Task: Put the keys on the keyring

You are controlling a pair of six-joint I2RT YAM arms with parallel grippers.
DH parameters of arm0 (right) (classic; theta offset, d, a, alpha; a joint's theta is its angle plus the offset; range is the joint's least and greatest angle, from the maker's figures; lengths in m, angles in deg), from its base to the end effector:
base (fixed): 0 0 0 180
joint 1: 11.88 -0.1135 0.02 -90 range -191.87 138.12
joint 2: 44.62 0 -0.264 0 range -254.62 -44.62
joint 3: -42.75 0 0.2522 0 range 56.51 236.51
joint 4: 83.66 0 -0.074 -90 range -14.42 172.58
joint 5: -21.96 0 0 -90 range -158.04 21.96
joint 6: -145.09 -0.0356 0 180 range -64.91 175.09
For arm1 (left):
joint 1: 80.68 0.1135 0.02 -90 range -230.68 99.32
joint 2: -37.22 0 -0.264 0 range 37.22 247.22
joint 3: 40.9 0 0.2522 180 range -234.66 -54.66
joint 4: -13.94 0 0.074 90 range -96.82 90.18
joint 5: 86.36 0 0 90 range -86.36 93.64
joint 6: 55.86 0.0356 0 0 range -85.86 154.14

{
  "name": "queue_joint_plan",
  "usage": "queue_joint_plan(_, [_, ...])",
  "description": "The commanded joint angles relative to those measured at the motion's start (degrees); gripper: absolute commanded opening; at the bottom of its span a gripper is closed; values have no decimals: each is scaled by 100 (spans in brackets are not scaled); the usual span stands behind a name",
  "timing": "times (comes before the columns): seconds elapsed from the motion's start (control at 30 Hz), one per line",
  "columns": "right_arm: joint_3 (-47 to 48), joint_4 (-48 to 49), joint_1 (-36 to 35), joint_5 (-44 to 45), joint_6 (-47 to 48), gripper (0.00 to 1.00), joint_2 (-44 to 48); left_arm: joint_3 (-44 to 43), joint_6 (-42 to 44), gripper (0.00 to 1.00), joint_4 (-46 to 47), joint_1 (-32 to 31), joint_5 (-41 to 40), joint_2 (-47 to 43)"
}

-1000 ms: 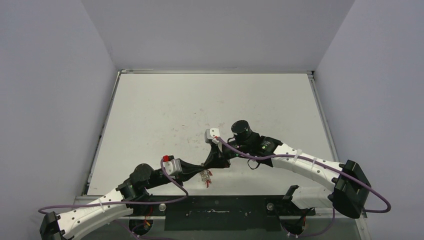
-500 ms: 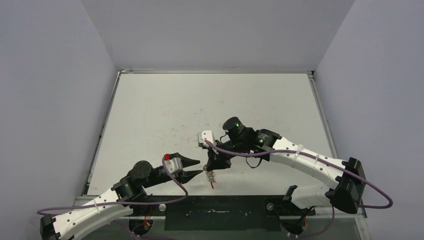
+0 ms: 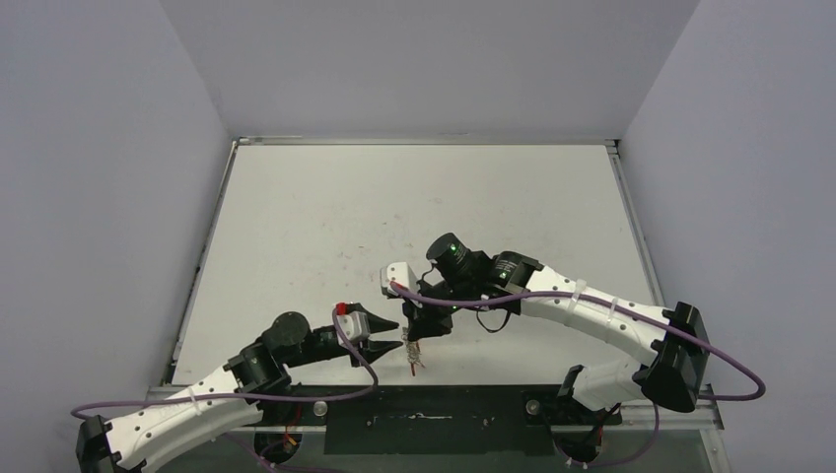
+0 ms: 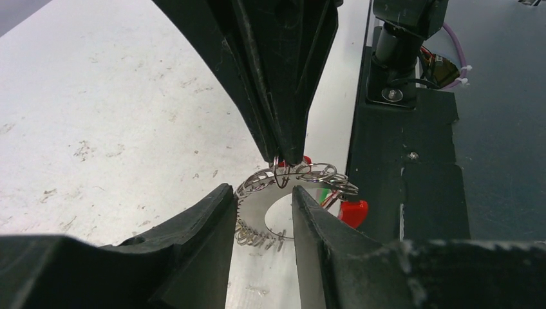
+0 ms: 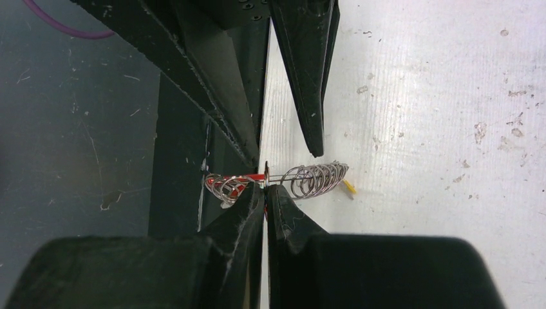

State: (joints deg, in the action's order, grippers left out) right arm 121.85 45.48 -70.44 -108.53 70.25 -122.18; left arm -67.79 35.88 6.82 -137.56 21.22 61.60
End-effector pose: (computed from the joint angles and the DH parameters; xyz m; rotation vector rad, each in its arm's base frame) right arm 0.1269 0.2519 0.3014 -1.7602 1.7821 1.1906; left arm 0.0670 -0.1224 0.2248 1.0591 1.3838 -0.9731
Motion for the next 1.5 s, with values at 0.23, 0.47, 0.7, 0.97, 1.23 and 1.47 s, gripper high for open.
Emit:
queue_joint_plan(0.23, [286, 144, -138, 122, -118, 0, -88, -266, -129, 35, 634, 10, 410, 410])
queue_joint_plan(0.47, [278, 141, -163, 137, -126, 0, -93, -281, -134, 21, 843, 8, 496, 685])
queue_joint_plan(0.7, [291, 155, -169, 155, -136, 0, -102, -343, -50, 0, 576, 4, 430, 610])
queue_joint_plan(0.97, [233, 363, -164, 304, -212, 20, -70, -189, -122, 0, 749, 5, 381, 534])
queue_joint_plan(1.23, [-758, 1799, 419, -439, -408, 56, 734, 317, -349, 0, 1769, 3, 275, 352])
queue_joint_plan(1.47, [-1671, 2763, 701, -1320, -143, 54, 1306, 624, -372, 0, 2142, -14, 194, -91])
